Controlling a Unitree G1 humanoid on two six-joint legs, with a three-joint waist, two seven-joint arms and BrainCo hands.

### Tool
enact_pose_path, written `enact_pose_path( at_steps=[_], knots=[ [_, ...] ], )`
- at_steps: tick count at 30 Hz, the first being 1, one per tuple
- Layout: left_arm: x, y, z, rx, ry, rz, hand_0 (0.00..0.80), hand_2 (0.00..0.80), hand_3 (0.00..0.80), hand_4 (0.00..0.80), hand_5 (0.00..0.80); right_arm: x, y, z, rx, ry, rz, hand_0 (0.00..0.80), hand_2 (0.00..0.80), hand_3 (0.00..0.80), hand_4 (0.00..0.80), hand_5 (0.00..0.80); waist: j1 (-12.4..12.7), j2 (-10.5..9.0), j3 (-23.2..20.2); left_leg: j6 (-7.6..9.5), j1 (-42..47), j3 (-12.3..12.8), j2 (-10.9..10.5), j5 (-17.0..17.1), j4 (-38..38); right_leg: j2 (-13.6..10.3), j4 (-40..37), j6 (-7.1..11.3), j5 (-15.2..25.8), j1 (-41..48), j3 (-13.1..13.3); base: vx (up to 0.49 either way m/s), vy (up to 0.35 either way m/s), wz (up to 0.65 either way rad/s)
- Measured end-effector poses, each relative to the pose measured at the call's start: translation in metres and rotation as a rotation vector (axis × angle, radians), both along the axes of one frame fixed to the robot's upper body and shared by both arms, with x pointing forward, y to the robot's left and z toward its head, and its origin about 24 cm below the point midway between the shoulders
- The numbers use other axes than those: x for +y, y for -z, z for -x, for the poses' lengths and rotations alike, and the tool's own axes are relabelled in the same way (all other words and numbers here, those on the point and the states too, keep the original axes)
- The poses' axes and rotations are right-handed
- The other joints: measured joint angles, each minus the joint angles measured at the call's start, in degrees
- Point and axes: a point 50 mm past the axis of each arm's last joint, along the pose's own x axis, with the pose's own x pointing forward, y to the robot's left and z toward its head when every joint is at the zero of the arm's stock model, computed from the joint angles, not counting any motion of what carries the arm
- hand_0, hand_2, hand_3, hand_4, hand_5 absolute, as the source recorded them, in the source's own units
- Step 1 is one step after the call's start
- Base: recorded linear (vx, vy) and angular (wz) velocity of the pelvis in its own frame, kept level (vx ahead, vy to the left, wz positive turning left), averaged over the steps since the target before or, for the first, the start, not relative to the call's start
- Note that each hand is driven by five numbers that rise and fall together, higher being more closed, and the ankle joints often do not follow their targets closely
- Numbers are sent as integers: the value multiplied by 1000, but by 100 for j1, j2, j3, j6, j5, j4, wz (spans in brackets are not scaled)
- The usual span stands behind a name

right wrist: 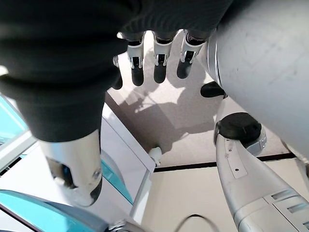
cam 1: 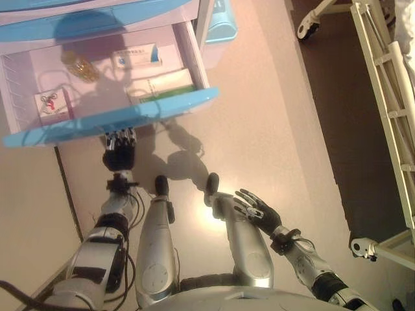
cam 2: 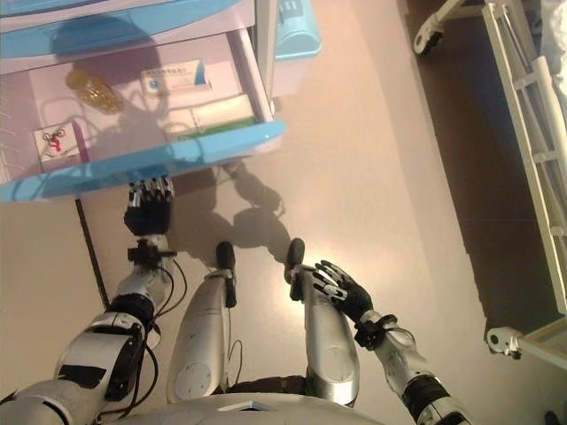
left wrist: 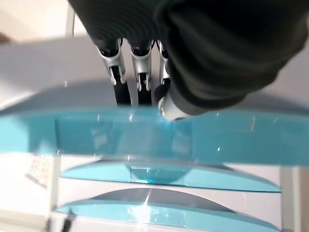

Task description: Open the drawer and pick up the medicine

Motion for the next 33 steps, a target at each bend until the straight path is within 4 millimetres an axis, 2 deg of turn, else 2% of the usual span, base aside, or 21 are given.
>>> enact_pose_path(
  at_steps=[2,6,10,14,17,20,21,22,26,33],
  knots=[
    [-7,9,6,23,21,-4,800,800,800,800,800,0,1,2,8,-4,10,0,0,0,0,0,113,-2,-1,-24,40,-7,8,13,-10,2,43,-13,-38,7,-6,-26,-66,6],
    [-11,23,18,74,33,-10,800,800,800,800,800,2,1,2,18,-7,12,0,0,0,0,0,151,-6,-3,-77,52,-124,13,24,-11,5,50,-22,-68,74,-112,-15,-68,11],
    [-11,27,20,115,36,-10,800,800,800,800,800,3,3,5,29,-8,8,0,0,0,0,0,257,-15,-8,-90,87,-156,61,34,4,58,47,-21,-68,119,-129,-17,-71,0],
    [-9,30,20,158,27,-5,800,800,800,800,800,4,4,6,33,-7,4,0,0,0,0,0,247,-21,-12,-120,89,-250,95,48,14,93,35,-33,-78,180,-214,-1,-48,7],
    [-2,52,31,367,-1,6,800,800,800,800,800,5,5,8,38,-7,-1,0,0,0,0,0,256,-55,-34,-159,85,-334,102,57,13,100,26,-72,-105,216,-291,7,-15,12],
    [7,78,58,545,-39,52,800,800,800,800,800,3,6,9,39,3,-2,0,0,0,0,0,263,-64,-40,-171,69,-358,102,55,10,114,19,-94,-119,222,-314,-5,3,4],
    [9,83,64,583,-47,64,163,163,163,163,163,2,6,10,40,11,-1,0,0,0,0,0,270,-64,-40,-172,65,-365,99,55,10,110,20,-102,-125,223,-324,-8,21,6],
    [12,88,70,624,-54,78,0,0,0,0,0,2,6,10,40,15,-1,0,0,0,0,0,277,-64,-40,-172,58,-373,96,56,10,104,26,-99,-132,223,-338,-7,26,8],
    [16,100,82,762,-41,123,0,0,0,0,0,0,7,10,44,24,1,0,0,0,0,0,331,-64,-40,-173,44,-409,81,56,25,78,64,-102,-164,225,-383,-6,50,7],
    [20,107,87,891,-51,189,0,0,0,0,0,-3,7,11,39,20,10,0,0,0,0,0,388,-72,-45,-197,-94,-451,87,-40,283,50,314,-132,-276,117,-406,-9,57,2]
  ],
)
